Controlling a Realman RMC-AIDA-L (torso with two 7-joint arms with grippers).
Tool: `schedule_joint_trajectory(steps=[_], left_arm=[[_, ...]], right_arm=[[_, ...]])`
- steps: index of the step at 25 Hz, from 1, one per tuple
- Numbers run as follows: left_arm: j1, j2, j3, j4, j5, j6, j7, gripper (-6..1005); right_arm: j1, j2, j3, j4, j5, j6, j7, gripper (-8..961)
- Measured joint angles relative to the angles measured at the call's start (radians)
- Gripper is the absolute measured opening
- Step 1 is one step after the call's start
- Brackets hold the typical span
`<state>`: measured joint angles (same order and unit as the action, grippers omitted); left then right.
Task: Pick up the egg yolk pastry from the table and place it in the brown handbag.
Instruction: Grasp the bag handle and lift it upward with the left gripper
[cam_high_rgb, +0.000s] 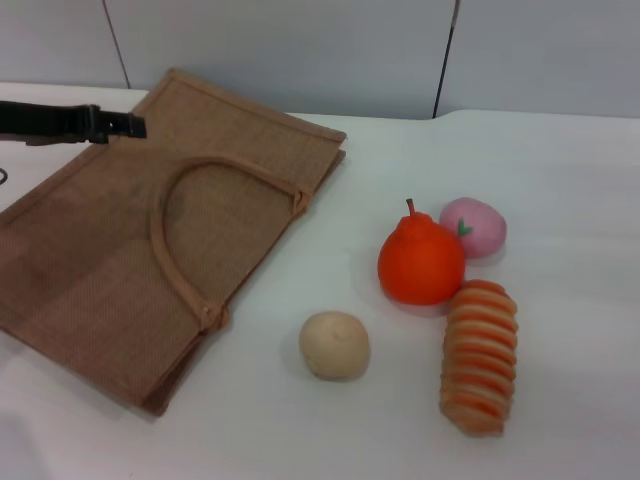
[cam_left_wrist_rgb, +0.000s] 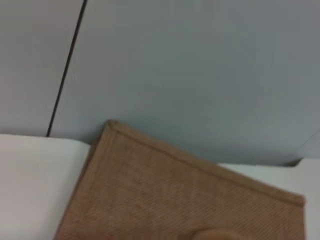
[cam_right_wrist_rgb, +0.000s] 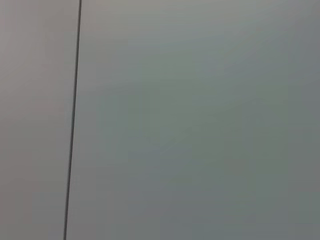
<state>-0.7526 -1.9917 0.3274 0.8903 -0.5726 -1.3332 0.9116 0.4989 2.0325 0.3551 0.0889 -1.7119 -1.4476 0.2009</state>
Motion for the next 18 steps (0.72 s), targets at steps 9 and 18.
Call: schedule_joint_trajectory(steps=[9,18], left_arm=[[-0.001,0.0,0.218,-0.076,0.013,0.129,0.002,601],[-0.001,-0.002,0.289,-0.138,0.019,0.226,-0.007,587]], right_arm=[[-0.002,0.0,0.004,0.0,0.0,-0.001,0.0,860],[-0.001,0.0,0.004,0.0,0.0,-0.003,0.0,859]])
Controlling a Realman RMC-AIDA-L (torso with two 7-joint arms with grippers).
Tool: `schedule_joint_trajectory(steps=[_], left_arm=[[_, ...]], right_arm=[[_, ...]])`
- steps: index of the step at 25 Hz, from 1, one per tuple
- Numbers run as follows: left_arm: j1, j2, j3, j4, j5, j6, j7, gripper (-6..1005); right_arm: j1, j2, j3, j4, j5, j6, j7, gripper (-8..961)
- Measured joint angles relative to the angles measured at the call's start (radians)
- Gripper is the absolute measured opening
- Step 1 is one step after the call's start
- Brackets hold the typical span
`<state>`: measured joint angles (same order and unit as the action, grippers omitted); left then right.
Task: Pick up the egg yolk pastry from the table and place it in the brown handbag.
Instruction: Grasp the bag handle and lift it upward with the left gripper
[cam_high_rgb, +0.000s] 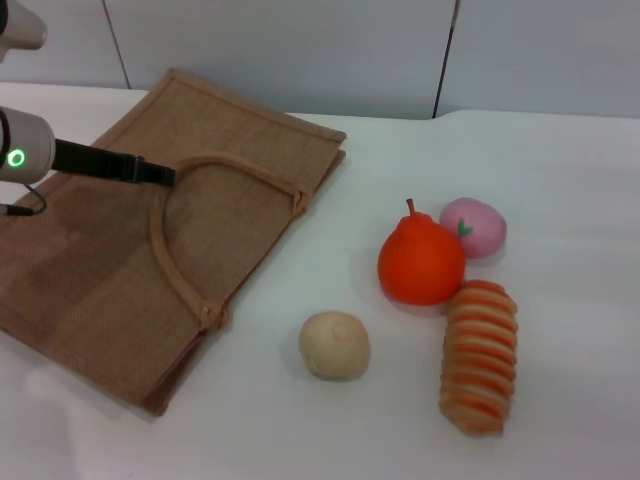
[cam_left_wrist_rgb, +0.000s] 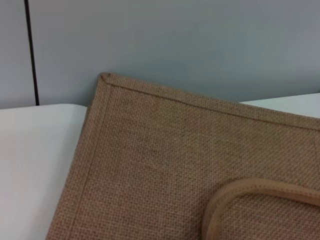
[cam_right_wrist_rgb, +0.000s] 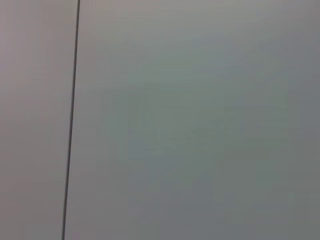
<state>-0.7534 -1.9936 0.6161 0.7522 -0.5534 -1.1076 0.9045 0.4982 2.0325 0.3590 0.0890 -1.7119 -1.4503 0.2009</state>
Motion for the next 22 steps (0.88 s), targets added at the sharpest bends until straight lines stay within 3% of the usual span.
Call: schedule_joint_trajectory(steps=[7,22], left_arm=[[0.002,-0.023,0.004,-0.007,0.001,0.041,0.01,576],[-0.003,-0.016,0.025,-0.089,0.003,0.093,0.022,552]], right_arm=[[0.0,0.0,0.0,0.0,0.0,-0.002,0.0,859],[-0.001,0.0,0.002,0.0,0.0,-0.002,0.0,858]])
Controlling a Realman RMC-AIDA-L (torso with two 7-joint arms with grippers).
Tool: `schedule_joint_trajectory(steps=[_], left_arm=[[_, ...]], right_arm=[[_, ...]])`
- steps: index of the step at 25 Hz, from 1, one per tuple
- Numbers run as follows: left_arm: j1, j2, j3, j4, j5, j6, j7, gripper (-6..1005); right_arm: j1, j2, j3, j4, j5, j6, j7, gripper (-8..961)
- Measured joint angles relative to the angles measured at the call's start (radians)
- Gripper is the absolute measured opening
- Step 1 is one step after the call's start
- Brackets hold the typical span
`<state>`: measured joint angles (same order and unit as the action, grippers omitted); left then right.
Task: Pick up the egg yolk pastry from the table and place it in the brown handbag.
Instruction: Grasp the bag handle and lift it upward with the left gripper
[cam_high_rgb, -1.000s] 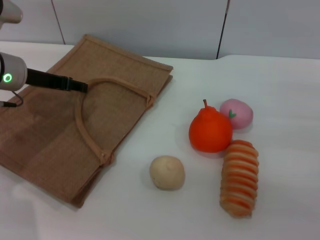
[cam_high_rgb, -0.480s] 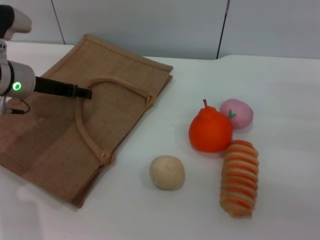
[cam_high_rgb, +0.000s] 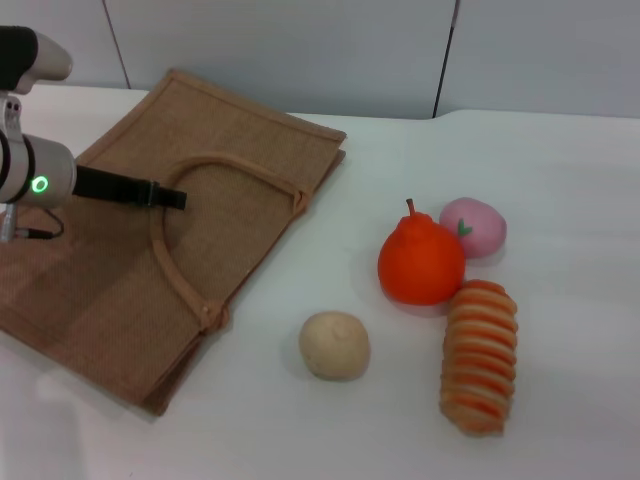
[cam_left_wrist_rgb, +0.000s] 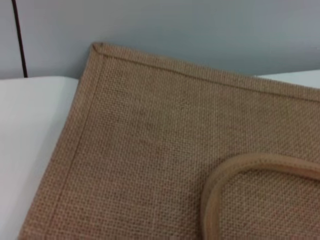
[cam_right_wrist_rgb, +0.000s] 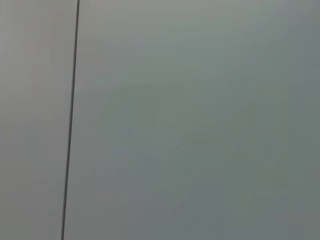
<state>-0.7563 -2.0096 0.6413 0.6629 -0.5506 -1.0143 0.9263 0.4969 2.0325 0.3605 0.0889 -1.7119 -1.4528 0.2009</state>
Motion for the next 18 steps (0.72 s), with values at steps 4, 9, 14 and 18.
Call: schedule_joint_trajectory(steps=[4,9,14,18], left_arm=[[-0.004,0.003,0.001,-0.014,0.0,0.012,0.001,546],[-0.004,0.003,0.001,-0.015,0.005,0.015,0.001,538],[-0.01,0.004,0.001,-0.022,0.041,0.017,-0.001,530],[-0.015,0.005,0.001,-0.035,0.047,0.024,-0.002,524]], right_arm=[[0.0,0.0,0.0,0.0,0.0,0.0,0.0,858],[0.0,0.0,0.0,0.0,0.0,0.0,0.0,858],[0.0,0.0,0.0,0.0,0.0,0.0,0.0,858],[0.0,0.0,0.0,0.0,0.0,0.0,0.0,858]])
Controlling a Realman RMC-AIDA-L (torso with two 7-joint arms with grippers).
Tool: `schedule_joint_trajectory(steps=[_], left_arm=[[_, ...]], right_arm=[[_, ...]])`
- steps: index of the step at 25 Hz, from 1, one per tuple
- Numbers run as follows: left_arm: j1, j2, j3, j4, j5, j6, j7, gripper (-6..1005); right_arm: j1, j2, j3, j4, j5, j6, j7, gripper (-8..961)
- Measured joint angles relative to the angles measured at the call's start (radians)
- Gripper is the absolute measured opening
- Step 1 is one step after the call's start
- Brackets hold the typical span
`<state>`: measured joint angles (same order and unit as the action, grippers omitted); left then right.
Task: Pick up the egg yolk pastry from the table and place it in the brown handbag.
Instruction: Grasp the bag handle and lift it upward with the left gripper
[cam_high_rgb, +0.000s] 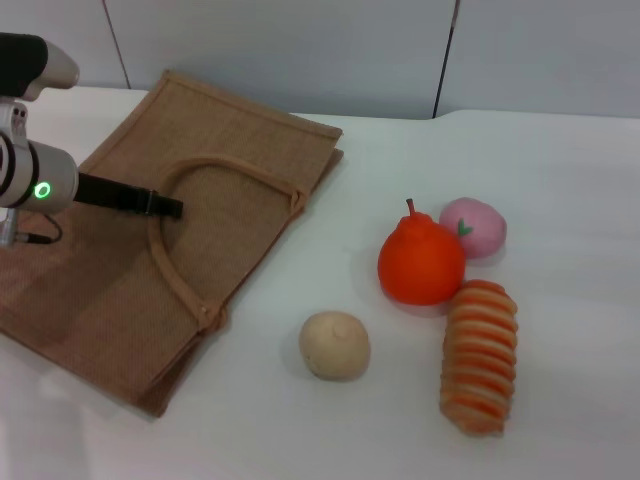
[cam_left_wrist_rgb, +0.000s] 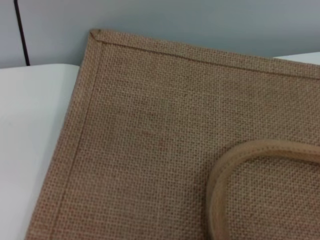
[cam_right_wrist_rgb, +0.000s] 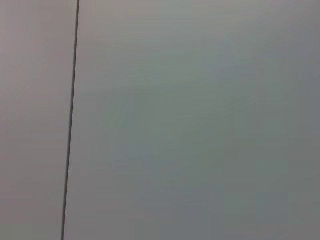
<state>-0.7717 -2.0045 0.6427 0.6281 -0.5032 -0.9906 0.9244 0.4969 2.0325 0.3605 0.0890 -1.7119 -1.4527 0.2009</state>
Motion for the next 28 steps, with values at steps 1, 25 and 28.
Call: schedule_joint_trajectory(steps=[1,25,28], left_arm=[[-0.001,0.0,0.0,-0.002,0.0,0.003,0.0,522],[-0.007,-0.002,0.0,0.002,0.002,-0.008,-0.01,236],[-0.007,-0.003,0.0,0.002,0.0,0.003,-0.01,177]], right_arm=[[0.0,0.0,0.0,0.0,0.0,0.0,0.0,858],[-0.001,0.0,0.0,0.0,0.0,0.003,0.0,857],[-0.001,0.0,0.0,0.0,0.0,0.004,0.0,856]])
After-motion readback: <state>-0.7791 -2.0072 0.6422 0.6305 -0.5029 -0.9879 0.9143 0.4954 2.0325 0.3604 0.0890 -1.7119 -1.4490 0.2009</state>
